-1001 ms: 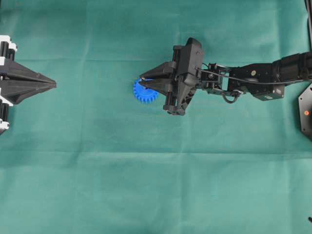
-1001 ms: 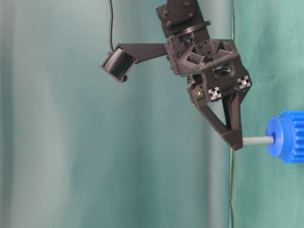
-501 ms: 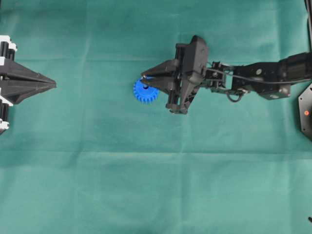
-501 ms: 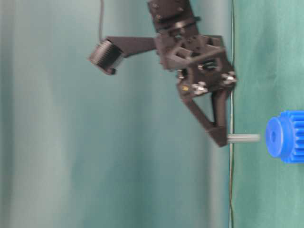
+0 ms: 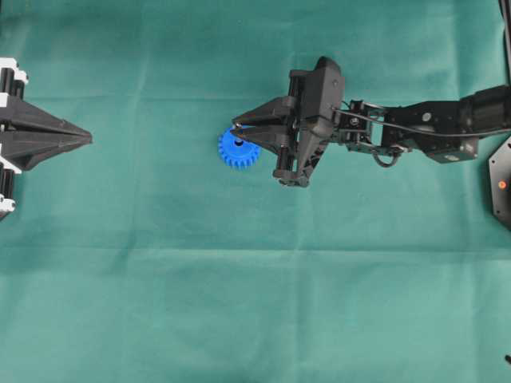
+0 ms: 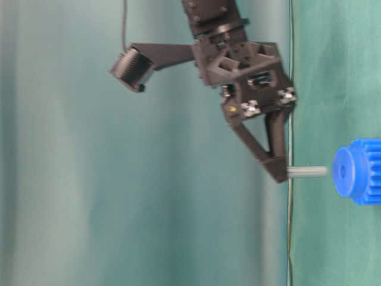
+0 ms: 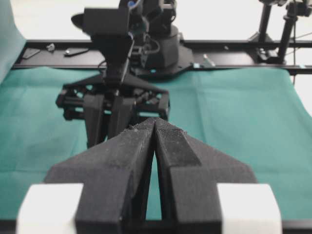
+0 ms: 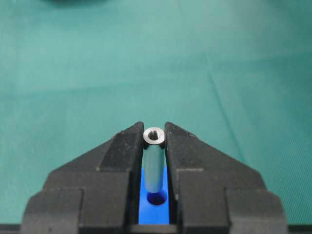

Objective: Insert the shaft placed at a random location into the center hole of the small gear at another random location.
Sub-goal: 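Lower the shaft into the gear hole, adjusting the right gripper's position, then open the right gripper and raise it off the inserted shaft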

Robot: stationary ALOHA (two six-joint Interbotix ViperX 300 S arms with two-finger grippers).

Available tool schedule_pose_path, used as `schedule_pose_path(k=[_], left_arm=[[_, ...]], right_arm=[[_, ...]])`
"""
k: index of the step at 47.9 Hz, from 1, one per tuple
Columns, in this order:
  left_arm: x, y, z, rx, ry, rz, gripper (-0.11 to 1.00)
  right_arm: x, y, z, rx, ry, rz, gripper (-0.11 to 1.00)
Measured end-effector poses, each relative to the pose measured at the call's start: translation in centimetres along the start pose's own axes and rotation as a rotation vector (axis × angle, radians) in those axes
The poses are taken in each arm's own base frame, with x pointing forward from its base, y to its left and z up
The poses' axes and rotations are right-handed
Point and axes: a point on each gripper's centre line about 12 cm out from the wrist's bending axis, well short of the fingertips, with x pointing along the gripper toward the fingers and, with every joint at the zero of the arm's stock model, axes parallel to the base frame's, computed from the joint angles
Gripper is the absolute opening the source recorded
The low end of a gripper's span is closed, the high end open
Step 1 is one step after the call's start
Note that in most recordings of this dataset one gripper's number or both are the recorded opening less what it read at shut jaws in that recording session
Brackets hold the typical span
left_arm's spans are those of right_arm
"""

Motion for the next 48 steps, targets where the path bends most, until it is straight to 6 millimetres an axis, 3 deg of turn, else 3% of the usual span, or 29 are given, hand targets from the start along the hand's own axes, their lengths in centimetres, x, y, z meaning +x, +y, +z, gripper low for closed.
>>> schedule_pose_path(k=[36, 48], left_arm=[[0.0, 0.0, 0.0, 0.000, -0.002, 0.000, 0.00], [0.0, 0.0, 0.0, -0.002, 0.000, 0.000, 0.00]], right_arm=[[1.3, -0.2, -3.2, 0.003, 0.061, -0.010, 0.14], [1.4, -0.2, -3.4, 0.007, 0.064, -0.013, 0.14]])
